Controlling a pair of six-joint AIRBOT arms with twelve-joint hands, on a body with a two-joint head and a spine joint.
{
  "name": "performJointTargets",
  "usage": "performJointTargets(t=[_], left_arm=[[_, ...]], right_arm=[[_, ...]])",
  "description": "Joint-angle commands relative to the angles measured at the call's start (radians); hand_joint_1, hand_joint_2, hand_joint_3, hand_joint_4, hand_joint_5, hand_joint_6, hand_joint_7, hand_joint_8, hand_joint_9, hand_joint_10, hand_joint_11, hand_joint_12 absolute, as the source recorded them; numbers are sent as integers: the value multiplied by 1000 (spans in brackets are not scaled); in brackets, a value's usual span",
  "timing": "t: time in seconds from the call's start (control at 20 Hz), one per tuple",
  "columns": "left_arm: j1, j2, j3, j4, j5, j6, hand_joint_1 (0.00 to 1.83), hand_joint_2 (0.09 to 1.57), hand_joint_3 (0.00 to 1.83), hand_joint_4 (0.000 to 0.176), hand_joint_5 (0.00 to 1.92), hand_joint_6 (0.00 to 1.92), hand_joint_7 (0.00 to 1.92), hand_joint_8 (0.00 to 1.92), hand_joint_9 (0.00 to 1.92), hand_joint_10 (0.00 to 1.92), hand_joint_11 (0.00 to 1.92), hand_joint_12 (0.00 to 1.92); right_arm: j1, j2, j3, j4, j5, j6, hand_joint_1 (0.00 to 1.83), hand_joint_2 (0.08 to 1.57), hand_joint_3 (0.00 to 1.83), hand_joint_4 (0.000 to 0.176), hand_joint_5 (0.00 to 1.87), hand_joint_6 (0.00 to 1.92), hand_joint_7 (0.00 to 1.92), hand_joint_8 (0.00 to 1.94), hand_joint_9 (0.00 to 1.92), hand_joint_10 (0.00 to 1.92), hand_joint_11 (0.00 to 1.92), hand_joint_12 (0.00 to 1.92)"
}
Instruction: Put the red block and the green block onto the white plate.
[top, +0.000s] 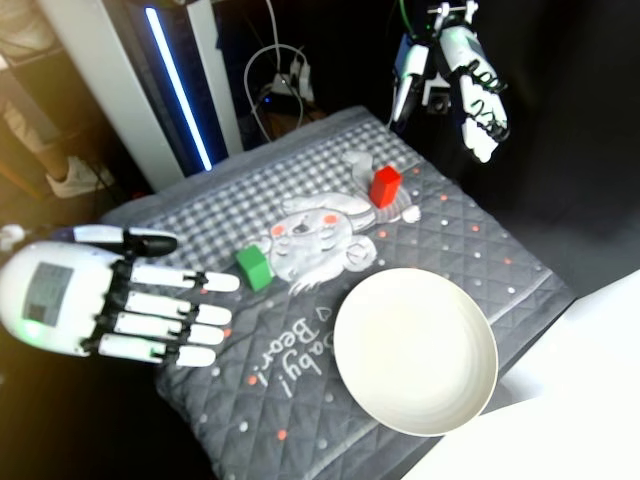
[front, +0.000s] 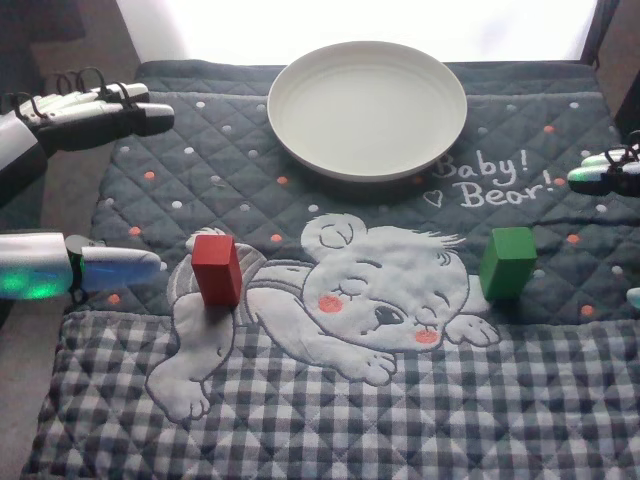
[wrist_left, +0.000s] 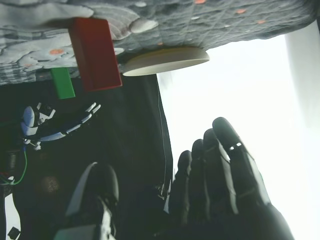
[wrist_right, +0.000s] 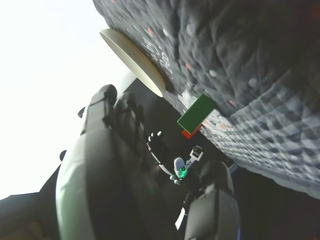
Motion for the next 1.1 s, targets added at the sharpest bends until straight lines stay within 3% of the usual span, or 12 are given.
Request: performJointTargets(t=[0.0, 0.05, 0.1, 0.15, 0.2, 0.3, 0.5, 0.6, 0.75, 0.95, 1.0, 1.05], left_arm=[[-18, -1, 10, -12, -114, -3, 791, 990, 4, 0, 355, 1, 171, 3, 103, 15, 0, 491], [-34, -12, 20, -1, -99, -3, 812, 991, 2, 0, 346, 0, 173, 2, 102, 11, 0, 483], [-53, -25, 31, 11, -85, -4, 812, 991, 2, 0, 346, 0, 173, 2, 102, 11, 0, 483], [-72, -39, 42, 25, -70, -6, 832, 982, 0, 0, 339, 1, 184, 2, 116, 8, 0, 470], [-92, -53, 53, 40, -55, -10, 850, 960, 0, 0, 343, 1, 189, 2, 137, 10, 0, 558], [-132, -78, 73, 78, -18, -18, 832, 929, 0, 0, 344, 0, 195, 0, 154, 6, 0, 654], [-162, -80, 81, 124, 17, -55, 851, 861, 0, 6, 279, 1, 129, 3, 92, 8, 0, 398], [-173, -84, 86, 139, 39, -56, 843, 839, 0, 33, 284, 2, 133, 1, 112, 7, 0, 505], [-213, -117, 111, 203, 121, -76, 877, 850, 0, 6, 285, 1, 156, 3, 124, 10, 0, 555], [-239, -140, 133, 278, 223, -105, 886, 834, 0, 24, 324, 5, 184, 4, 198, 5, 0, 771], [-246, -144, 138, 293, 249, -105, 910, 830, 0, 17, 343, 10, 207, 11, 222, 13, 0, 775], [-253, -148, 143, 306, 271, -105, 915, 808, 0, 43, 372, 8, 271, 19, 292, 27, 33, 798]], right_arm=[[10, 3, 8, 34, 114, 5, 906, 1064, 0, 36, 410, 1, 381, 2, 373, 12, 156, 699], [10, -8, 18, 34, 114, 12, 892, 1053, 1, 71, 362, 0, 339, 0, 364, 3, 157, 788], [10, -18, 30, 33, 114, 23, 892, 1053, 1, 71, 362, 0, 339, 0, 364, 3, 157, 788], [11, -27, 42, 30, 114, 34, 917, 1013, 0, 108, 268, 0, 294, 2, 326, 1, 188, 665], [12, -29, 47, 31, 117, 40, 929, 1008, 0, 113, 211, 0, 230, 0, 269, 0, 139, 621], [17, -28, 50, 30, 130, 41, 862, 984, 0, 163, 133, 0, 155, 0, 215, 0, 134, 614], [211, -69, 65, -125, 60, 41, 857, 933, 1, 129, 54, 0, 204, 2, 268, 3, 13, 775], [261, -87, 73, -183, 28, 41, 861, 877, 0, 172, 94, 2, 232, 2, 275, 1, 21, 786], [276, -97, 77, -221, -13, 42, 897, 832, 0, 176, 121, 8, 195, 0, 241, 0, 52, 785], [276, -114, 89, -230, -54, 42, 1004, 849, 0, 176, 119, 3, 158, 2, 143, 0, 0, 661], [276, -120, 94, -232, -62, 42, 1029, 866, 6, 170, 138, 9, 169, 6, 160, 9, 0, 644], [276, -126, 100, -232, -69, 42, 1017, 873, 2, 139, 202, 10, 269, 16, 287, 33, 0, 885]])
